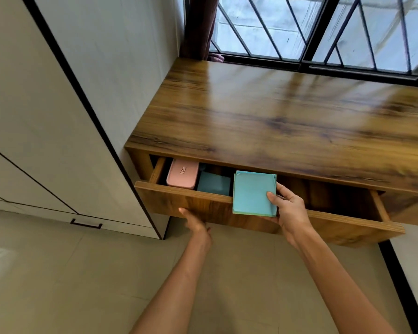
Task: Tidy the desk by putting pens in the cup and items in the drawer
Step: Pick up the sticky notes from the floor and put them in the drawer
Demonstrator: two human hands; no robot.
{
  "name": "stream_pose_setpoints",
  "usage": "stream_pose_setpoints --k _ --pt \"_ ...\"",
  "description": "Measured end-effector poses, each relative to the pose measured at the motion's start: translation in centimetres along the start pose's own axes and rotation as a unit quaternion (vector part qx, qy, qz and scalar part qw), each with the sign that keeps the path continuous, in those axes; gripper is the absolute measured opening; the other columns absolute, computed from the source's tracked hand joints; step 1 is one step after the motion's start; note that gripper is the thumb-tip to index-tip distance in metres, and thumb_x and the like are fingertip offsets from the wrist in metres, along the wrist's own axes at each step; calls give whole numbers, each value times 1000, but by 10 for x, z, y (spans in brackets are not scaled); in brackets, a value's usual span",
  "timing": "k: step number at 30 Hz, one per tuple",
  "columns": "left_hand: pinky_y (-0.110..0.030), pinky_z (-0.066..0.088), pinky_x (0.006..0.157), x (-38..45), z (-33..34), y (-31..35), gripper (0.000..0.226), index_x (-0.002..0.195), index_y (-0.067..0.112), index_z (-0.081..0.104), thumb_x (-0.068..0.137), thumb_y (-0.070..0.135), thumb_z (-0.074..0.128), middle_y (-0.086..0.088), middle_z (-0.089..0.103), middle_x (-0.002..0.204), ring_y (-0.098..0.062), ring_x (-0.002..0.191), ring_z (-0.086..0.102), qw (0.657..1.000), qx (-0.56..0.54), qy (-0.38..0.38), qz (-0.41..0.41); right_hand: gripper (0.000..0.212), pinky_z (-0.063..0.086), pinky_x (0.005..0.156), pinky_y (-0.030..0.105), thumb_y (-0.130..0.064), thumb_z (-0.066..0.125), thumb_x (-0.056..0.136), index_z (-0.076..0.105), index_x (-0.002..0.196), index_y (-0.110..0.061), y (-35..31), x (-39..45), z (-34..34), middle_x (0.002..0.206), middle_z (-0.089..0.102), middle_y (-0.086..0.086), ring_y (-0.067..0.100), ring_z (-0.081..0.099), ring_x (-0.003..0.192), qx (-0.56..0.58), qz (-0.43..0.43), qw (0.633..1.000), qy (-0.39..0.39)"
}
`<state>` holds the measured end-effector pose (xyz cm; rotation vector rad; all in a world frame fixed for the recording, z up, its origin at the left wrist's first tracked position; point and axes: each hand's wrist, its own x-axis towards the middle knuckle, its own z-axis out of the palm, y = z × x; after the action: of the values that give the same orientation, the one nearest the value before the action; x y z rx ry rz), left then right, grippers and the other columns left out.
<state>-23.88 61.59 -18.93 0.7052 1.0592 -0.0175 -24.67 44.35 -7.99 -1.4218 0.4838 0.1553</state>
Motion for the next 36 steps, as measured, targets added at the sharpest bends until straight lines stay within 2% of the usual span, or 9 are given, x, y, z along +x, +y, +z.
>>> stream_pose_setpoints --k 2,4,7,10,14,21,25,30,36 --pt "-51 28 112 -23 -9 4 68 146 4 27 97 49 37 -22 34 148 -39 135 35 964 150 151 159 44 57 78 39 -9 52 96 47 138 -21 -2 -10 1 113 65 3 20 64 102 -2 -13 1000 18" --pt "-51 28 110 -44 -20 6 52 142 4 32 97 27 45 -23 34 147 -37 136 33 839 311 211 394 45 56 77 33 -10 51 96 45 139 -19 -4 -19 4 117 62 4 18 62 104 -18 -39 998 38" --pt "-47 26 111 -51 -36 5 41 134 12 41 95 21 40 -20 36 145 -34 136 31 587 480 178 627 45 54 73 25 -11 49 97 43 141 -18 -5 -29 10 119 59 4 16 59 103 -53 -73 994 56" --pt "-42 22 113 -57 -45 9 32 120 16 58 98 30 41 -11 55 127 -29 130 39 471 556 102 677 44 53 73 24 -13 49 98 43 141 -17 0 -35 12 122 59 6 15 59 102 -108 -88 988 63" --pt "-34 45 89 -71 -50 16 42 92 14 69 100 36 35 0 67 87 -19 91 58 483 559 -4 674 45 54 72 27 -13 50 97 42 142 -17 -1 -38 11 127 58 7 17 60 101 -169 -32 984 50" --pt "-29 49 65 -72 -69 29 27 84 10 64 97 27 47 -3 62 76 -17 75 57 542 527 -76 650 42 52 75 32 -7 54 94 49 136 -9 0 -51 8 109 58 8 20 61 90 -163 95 980 57" --pt "-32 53 74 -70 -92 18 12 91 14 60 93 22 52 -2 60 84 -18 84 55 509 532 -79 672 34 53 87 43 -4 55 93 54 127 -8 1 -52 6 120 61 14 29 62 102 -6 159 982 98" --pt "-28 54 77 -90 -83 33 19 104 13 54 98 27 44 -4 56 98 -16 93 53 622 467 -136 613 31 53 82 45 1 58 90 57 120 -6 7 -50 22 118 63 15 32 63 107 37 169 981 90" --pt "-23 50 92 -91 -37 87 24 118 9 59 99 13 45 -7 62 116 -15 111 56 648 474 -199 562 31 55 86 46 2 60 88 59 119 -4 20 -51 46 118 64 15 33 64 107 -94 177 979 43"
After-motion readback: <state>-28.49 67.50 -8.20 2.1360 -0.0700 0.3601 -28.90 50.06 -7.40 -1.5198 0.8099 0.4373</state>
